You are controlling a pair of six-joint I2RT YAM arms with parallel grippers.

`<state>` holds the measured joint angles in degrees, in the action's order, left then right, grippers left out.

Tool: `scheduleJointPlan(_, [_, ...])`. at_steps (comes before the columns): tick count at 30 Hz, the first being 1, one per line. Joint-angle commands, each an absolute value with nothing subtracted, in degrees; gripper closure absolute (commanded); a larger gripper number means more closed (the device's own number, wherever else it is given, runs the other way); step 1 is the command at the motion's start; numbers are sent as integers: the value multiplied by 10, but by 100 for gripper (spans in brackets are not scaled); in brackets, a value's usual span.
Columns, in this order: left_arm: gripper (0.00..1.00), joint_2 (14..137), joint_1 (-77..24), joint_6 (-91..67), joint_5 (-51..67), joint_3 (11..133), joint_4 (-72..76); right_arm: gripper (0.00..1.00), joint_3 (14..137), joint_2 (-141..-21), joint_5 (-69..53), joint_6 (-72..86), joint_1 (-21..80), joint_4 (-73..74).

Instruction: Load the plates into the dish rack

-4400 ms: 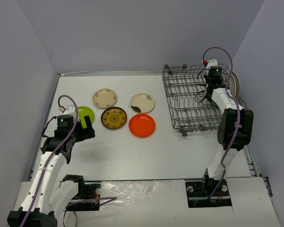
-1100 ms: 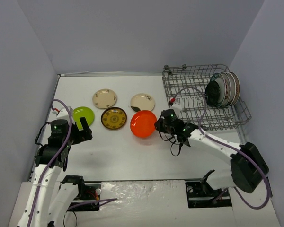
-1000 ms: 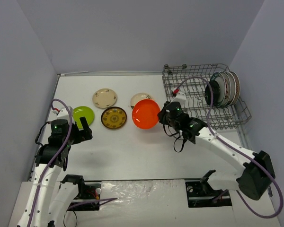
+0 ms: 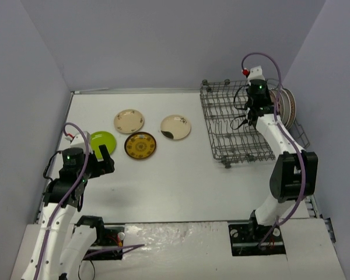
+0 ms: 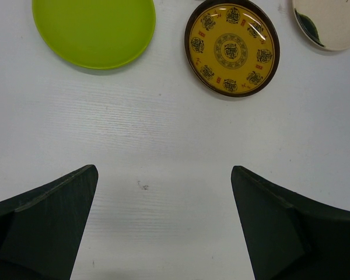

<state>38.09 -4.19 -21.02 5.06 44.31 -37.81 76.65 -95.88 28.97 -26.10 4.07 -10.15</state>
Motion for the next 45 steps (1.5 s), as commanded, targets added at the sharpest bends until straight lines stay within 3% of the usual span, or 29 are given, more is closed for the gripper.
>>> scheduleJointPlan(1, [3, 386, -45, -197, 55, 456, -344, 100, 808, -984, 318, -300, 32, -179])
scheduleJointPlan(25, [3, 394, -44, -195, 53, 457, -345, 99, 779, -1066, 271, -241, 13, -173])
scheduleJointPlan(32, [3, 391, -43, -195, 54, 455, -344, 73, 766, -1050, 265, -223, 13, -165])
scheduleJointPlan(35, [3, 389, -44, -195, 54, 456, -344, 68, 766, -1036, 263, -213, 15, -154])
scheduleJointPlan(38, [3, 388, -43, -195, 53, 456, -344, 60, 759, -991, 255, -205, 28, -149])
scheduleJointPlan(45, [3, 386, -43, -196, 53, 456, -344, 31, 774, -867, 207, -133, 115, -84])
